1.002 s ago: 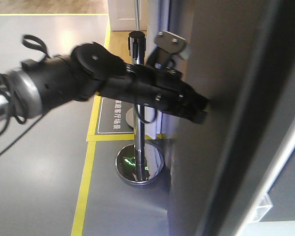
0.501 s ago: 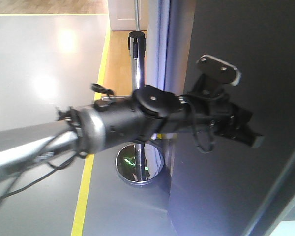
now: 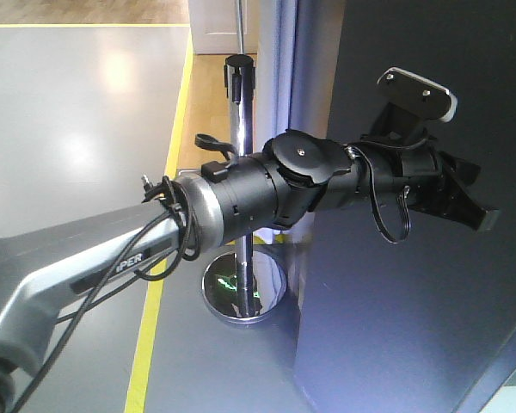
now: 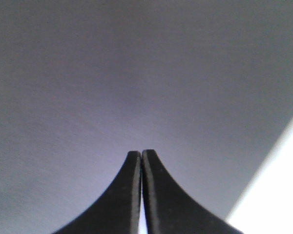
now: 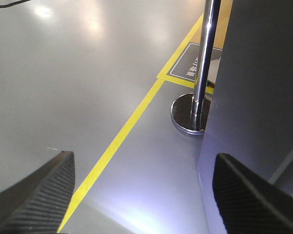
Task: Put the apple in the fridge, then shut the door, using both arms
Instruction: 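Push the door closed with the left gripper against its outer face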
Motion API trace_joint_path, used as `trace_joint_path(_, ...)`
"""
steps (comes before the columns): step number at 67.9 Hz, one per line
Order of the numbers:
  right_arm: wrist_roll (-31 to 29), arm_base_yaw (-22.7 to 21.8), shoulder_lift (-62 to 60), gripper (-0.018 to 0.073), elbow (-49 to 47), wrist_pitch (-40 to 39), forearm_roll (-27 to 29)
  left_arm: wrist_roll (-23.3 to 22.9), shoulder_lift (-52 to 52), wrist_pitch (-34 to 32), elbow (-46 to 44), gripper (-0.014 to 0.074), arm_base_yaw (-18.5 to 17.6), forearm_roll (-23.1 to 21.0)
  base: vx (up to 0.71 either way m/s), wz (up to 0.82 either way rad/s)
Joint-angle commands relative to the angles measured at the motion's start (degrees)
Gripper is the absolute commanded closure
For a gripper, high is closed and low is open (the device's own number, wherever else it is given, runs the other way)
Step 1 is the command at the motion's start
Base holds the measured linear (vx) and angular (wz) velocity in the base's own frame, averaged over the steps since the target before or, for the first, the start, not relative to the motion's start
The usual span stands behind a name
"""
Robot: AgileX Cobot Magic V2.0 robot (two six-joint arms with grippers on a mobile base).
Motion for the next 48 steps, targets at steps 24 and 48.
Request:
trace_joint_path(24, -0.47, -0.2, 1.03, 0.001, -1.02, 0.05, 0.59, -51.01, -13.04, 18.53, -2.12, 0.0602, -0.17, 52.65, 0.0, 0.0)
trace_joint_path(48, -0.47, -0.2, 1.03, 0.001, -1.02, -0.63, 0.85, -62.19, -27.71, 14.89, 14.09, 0.0602, -0.64, 66.52, 0.0, 0.0)
